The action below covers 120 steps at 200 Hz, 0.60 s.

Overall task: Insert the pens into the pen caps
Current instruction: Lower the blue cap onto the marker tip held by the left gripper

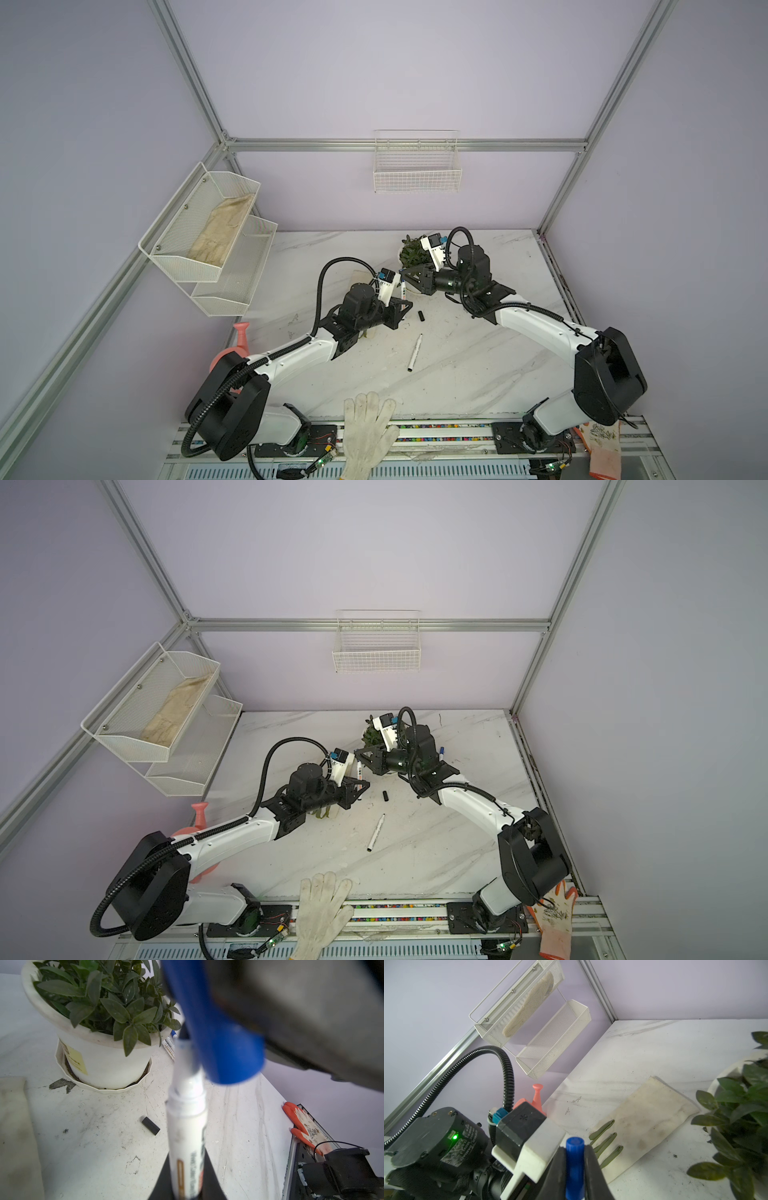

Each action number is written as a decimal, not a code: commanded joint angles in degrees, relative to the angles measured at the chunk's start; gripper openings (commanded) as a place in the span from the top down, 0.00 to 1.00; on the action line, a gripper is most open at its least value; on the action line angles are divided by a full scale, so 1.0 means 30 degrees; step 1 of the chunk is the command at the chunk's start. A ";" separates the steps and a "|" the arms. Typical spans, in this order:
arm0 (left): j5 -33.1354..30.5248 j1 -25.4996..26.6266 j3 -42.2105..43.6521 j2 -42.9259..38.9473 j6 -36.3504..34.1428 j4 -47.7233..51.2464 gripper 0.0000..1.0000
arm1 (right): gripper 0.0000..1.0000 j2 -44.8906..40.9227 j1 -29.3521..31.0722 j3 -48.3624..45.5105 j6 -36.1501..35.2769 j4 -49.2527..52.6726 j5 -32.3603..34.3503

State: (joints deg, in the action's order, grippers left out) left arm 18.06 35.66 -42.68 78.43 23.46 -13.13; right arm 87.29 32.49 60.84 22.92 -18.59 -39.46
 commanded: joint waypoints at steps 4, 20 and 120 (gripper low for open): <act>0.0823 -0.0040 -0.1745 0.0134 0.0287 -0.1253 1.00 | 1.00 -0.0210 -0.0398 0.0221 0.0288 -0.0706 -0.0043; 0.0899 -0.0040 -0.1709 0.0221 0.0349 -0.1302 1.00 | 1.00 -0.0274 -0.0539 0.0195 0.0585 -0.1196 -0.0081; 0.0959 -0.0038 -0.1742 0.0252 0.0323 -0.1587 1.00 | 1.00 0.0784 -0.0591 0.0372 0.0933 -0.1192 -0.1278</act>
State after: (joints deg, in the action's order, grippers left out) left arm 19.79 35.66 -42.68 79.22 23.68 -14.26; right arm 88.29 30.85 60.88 25.19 -20.84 -41.10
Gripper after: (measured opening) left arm 0.133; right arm 0.148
